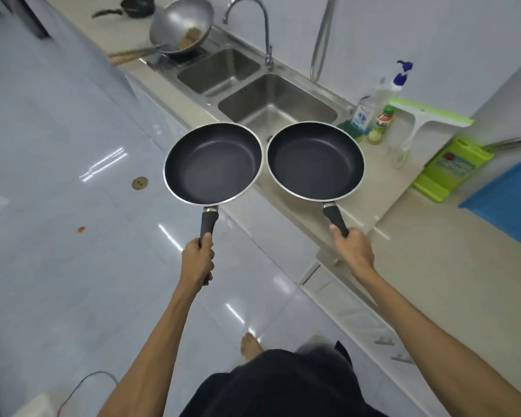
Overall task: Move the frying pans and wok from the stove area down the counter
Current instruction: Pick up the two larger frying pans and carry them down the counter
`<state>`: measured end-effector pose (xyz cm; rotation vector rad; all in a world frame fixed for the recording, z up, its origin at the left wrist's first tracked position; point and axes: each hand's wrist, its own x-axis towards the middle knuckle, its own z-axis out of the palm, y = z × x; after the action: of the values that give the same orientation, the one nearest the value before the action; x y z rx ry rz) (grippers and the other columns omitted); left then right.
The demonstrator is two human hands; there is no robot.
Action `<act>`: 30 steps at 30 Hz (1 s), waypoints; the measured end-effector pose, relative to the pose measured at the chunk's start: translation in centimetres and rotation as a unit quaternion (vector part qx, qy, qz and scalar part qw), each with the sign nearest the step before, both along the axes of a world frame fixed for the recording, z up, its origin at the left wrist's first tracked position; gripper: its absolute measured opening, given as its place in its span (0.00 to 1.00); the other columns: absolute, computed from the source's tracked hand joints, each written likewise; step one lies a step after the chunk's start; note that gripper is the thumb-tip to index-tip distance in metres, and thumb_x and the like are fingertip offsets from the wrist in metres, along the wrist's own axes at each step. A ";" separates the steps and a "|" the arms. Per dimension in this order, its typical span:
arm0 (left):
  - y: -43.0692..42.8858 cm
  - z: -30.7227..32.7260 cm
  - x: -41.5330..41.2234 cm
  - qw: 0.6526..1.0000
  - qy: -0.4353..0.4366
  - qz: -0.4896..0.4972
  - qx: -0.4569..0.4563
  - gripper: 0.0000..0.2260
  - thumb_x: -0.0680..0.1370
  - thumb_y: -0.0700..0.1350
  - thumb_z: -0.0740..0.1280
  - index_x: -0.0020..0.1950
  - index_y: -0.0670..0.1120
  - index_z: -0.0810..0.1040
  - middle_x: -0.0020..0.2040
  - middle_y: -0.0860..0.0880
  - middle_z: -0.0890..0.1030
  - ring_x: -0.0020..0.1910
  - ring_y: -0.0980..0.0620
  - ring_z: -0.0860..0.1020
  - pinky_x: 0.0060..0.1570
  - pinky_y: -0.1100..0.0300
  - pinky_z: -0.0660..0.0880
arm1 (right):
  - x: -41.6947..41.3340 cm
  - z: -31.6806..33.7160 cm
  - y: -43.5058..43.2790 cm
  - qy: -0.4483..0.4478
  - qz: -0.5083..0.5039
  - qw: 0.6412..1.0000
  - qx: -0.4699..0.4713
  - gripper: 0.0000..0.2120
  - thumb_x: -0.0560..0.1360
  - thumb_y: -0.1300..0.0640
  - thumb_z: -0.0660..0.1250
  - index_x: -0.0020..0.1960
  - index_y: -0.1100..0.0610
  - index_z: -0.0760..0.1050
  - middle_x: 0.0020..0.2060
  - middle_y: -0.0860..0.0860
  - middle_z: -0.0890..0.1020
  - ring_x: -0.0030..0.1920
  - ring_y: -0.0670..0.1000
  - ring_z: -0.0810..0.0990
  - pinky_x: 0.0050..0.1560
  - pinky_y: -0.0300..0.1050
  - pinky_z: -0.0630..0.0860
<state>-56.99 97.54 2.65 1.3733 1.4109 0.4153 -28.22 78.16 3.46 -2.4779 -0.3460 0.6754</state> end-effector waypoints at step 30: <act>59.1 2.6 -3.2 0.988 -0.020 0.153 0.014 0.17 0.80 0.56 0.59 0.43 0.45 0.75 0.33 0.48 0.74 0.21 0.54 0.69 0.18 0.64 0.65 | 4.1 3.2 65.7 -0.022 0.141 0.989 0.034 0.28 0.76 0.35 0.62 0.46 0.61 0.80 0.41 0.62 0.85 0.46 0.65 0.84 0.46 0.55 0.79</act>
<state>-60.16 156.63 5.21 1.1655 1.5917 0.6602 -24.10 143.90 6.63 -2.4057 -0.7339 0.7076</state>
